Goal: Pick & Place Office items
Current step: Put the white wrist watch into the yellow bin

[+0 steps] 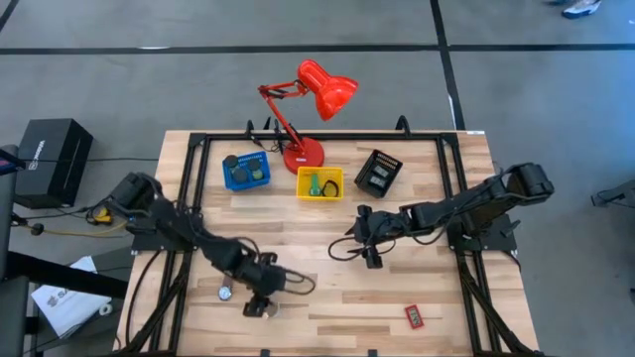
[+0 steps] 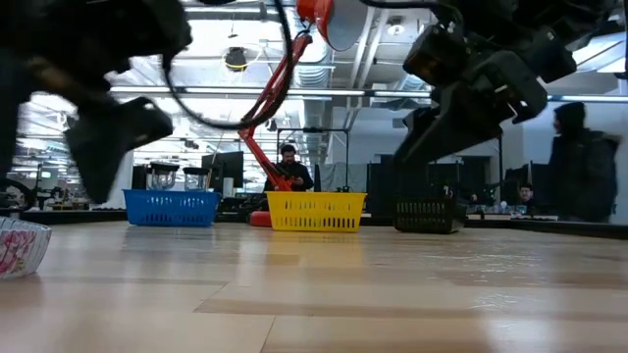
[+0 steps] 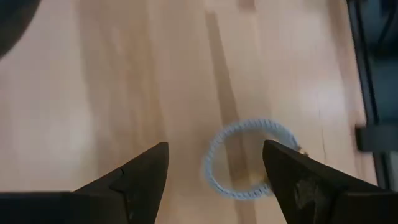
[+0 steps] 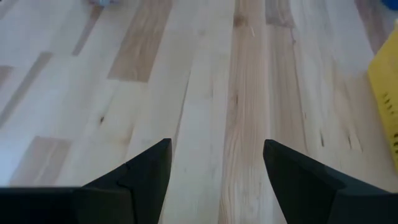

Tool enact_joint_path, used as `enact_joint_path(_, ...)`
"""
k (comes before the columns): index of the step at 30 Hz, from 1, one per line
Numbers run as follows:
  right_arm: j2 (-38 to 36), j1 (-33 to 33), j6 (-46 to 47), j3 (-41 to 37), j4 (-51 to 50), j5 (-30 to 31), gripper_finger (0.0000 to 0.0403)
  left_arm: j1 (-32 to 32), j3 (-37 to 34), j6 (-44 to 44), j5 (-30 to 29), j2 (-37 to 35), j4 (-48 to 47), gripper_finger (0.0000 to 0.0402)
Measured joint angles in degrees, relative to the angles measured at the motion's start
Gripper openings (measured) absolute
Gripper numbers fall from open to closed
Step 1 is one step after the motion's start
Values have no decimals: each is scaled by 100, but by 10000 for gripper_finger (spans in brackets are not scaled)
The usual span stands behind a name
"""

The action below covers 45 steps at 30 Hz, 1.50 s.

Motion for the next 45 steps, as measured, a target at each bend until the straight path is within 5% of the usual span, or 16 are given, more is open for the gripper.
enact_joint_path(11,40,-2,330,2,86,1,245,-248,19,23,-442,709,13,243)
enact_joint_path(16,40,-51,345,-1,76,0,245,-245,-1,120,-634,654,-6,170)
enact_joint_path(23,40,-76,343,-1,59,0,245,-112,-12,642,-982,531,53,21)
enact_joint_path(28,40,-76,345,-1,72,0,245,198,-10,1384,-2518,187,373,12)
enact_joint_path(33,40,-76,337,0,145,0,245,973,8,2591,-4045,-515,1472,8)
enact_joint_path(39,42,-95,332,-1,143,0,245,2438,14,2757,-4003,-995,2693,7)
enact_joint_path(45,42,-109,334,2,144,-2,245,3734,8,2773,-3926,-686,3191,11)
